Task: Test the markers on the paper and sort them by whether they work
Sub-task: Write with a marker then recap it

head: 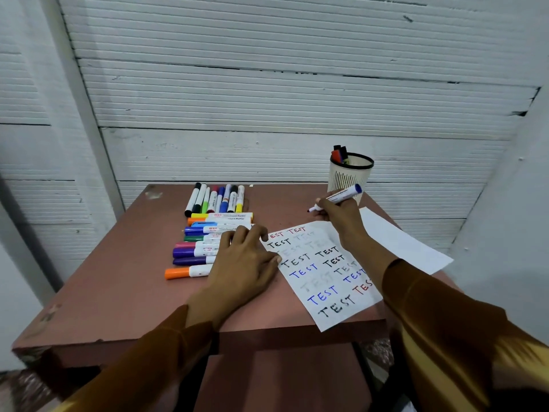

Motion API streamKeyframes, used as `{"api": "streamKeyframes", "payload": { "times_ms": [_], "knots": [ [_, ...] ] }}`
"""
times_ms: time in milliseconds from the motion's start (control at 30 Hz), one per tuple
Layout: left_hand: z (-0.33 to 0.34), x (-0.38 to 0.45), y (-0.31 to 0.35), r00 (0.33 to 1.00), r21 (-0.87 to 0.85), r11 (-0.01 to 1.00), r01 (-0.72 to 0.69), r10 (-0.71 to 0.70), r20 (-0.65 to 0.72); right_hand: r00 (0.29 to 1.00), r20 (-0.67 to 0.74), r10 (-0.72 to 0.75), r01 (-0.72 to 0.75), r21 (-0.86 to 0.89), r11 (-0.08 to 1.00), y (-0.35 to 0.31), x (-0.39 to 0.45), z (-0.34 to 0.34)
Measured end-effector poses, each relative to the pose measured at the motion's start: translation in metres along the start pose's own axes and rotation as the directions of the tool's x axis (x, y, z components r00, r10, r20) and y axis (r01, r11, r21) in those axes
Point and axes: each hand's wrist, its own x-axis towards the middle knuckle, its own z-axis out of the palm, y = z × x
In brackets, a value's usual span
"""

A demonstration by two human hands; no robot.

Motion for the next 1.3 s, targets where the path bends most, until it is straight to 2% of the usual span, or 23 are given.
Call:
{"api": "streamKeyframes", "payload": {
  "times_ms": [233,433,733,867,1000,1067,1167,1300],
  "knots": [
    [0.001,0.0,0.0,1.0,-0.01,1.0,0.003,-0.002,0.015,0.996,-0.09,0.021,-0.041,-0.232,0.972,0.028,0.004,0.0],
    [0.001,0.0,0.0,1.0,-0.014,1.0,0.006,-0.005,0.015,0.997,-0.067,-0.031,0.005,-0.365,0.931,0.027,0.0,0.001],
    [0.002,-0.001,0.001,1.0,-0.047,0.999,0.011,-0.01,0.012,0.999,-0.018,-0.032,0.02,-0.452,0.892,0.027,-0.004,0.005],
    [0.002,-0.001,0.001,0.999,-0.055,0.998,0.013,-0.011,0.039,0.993,-0.107,-0.046,-0.014,-0.5,0.866,0.03,-0.001,0.004],
    [-0.001,-0.001,0.002,0.997,-0.159,0.985,0.063,-0.056,0.051,0.993,-0.116,0.002,-0.046,-0.381,0.923,0.028,0.0,0.002],
    [-0.003,0.0,0.004,0.994,-0.239,0.965,0.105,-0.105,0.016,0.991,-0.128,0.033,-0.065,-0.251,0.966,0.025,0.0,0.0],
    [-0.004,0.0,0.005,0.99,-0.31,0.946,0.096,-0.122,-0.067,0.99,-0.13,0.062,-0.067,-0.031,0.997,0.018,-0.002,-0.002],
    [-0.01,0.001,0.004,0.987,-0.516,0.851,0.102,-0.15,-0.051,0.993,-0.049,0.105,-0.088,0.265,0.96,0.003,-0.01,0.006]
  ]
}}
